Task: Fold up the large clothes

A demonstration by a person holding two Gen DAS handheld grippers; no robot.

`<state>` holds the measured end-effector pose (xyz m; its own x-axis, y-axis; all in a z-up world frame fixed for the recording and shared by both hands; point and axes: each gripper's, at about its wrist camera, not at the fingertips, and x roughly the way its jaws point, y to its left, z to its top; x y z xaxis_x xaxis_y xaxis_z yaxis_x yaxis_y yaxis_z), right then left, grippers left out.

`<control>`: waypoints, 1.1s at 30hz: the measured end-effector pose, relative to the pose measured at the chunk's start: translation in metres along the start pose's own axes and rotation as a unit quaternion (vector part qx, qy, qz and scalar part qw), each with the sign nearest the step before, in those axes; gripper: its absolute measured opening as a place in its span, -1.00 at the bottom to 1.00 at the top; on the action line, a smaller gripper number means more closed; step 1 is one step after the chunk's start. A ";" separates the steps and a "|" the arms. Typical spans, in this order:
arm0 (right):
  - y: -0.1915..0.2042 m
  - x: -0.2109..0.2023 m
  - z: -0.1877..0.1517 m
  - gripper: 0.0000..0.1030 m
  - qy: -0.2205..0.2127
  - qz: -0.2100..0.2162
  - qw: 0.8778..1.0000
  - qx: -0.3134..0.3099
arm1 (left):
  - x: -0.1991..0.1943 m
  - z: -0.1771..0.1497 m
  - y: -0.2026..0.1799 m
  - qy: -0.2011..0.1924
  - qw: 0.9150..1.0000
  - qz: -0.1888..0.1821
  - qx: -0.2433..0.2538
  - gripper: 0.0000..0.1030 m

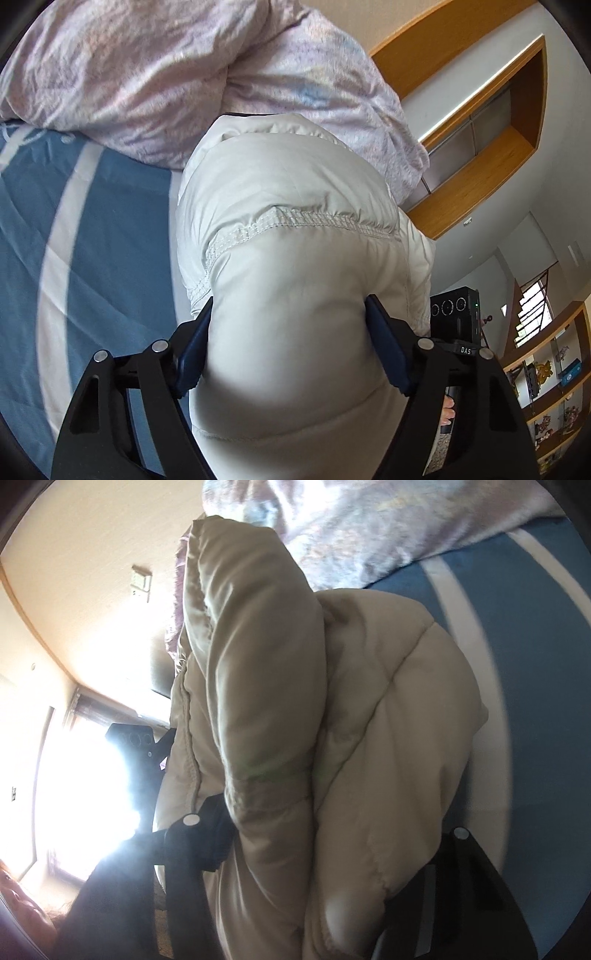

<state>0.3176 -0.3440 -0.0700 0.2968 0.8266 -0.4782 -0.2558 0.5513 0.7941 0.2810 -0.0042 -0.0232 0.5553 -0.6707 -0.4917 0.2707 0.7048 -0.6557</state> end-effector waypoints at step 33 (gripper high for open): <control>0.077 0.163 0.058 0.13 0.074 -0.058 0.994 -0.063 | -0.083 0.015 0.108 -0.089 0.984 0.140 -0.060 0.53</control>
<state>0.3997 -0.1735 -0.0646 0.1949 0.7585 -0.6218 -0.3432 0.6467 0.6812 0.2764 0.1310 -0.0446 0.7270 -0.3952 -0.5615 -0.0021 0.8165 -0.5773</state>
